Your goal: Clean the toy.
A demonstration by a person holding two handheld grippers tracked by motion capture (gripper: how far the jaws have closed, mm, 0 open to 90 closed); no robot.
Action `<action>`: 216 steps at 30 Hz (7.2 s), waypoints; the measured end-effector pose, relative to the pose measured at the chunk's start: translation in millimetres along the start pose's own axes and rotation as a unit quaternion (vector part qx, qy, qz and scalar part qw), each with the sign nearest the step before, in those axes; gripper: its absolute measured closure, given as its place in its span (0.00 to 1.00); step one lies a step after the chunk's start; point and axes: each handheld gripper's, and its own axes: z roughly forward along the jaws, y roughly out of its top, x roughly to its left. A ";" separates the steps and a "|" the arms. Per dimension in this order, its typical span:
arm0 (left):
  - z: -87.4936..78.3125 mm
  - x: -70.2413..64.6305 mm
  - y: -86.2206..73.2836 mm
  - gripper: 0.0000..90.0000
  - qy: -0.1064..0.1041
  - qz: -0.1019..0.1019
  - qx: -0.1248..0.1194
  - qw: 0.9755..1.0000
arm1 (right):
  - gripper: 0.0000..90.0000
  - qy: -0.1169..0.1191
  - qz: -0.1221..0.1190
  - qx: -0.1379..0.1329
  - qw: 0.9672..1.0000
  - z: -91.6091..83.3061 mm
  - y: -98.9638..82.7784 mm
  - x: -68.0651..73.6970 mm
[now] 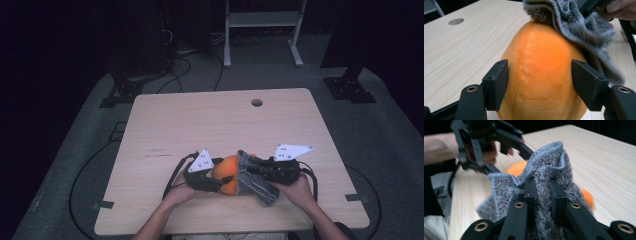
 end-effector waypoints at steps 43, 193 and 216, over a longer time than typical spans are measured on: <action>4.9 -12.6 -1.9 0.38 -0.041 0.043 0.000 0.998 | 0.86 0.011 0.045 -0.023 0.999 -20.1 7.2 -16.4; -5.7 -12.9 29.5 0.42 -0.027 -0.045 -0.027 0.998 | 0.87 0.018 -0.020 -0.037 0.999 -33.7 21.2 22.7; 6.7 -10.9 19.1 0.41 -0.004 -0.008 -0.001 1.000 | 0.87 0.029 0.024 -0.051 0.998 -24.8 11.5 5.8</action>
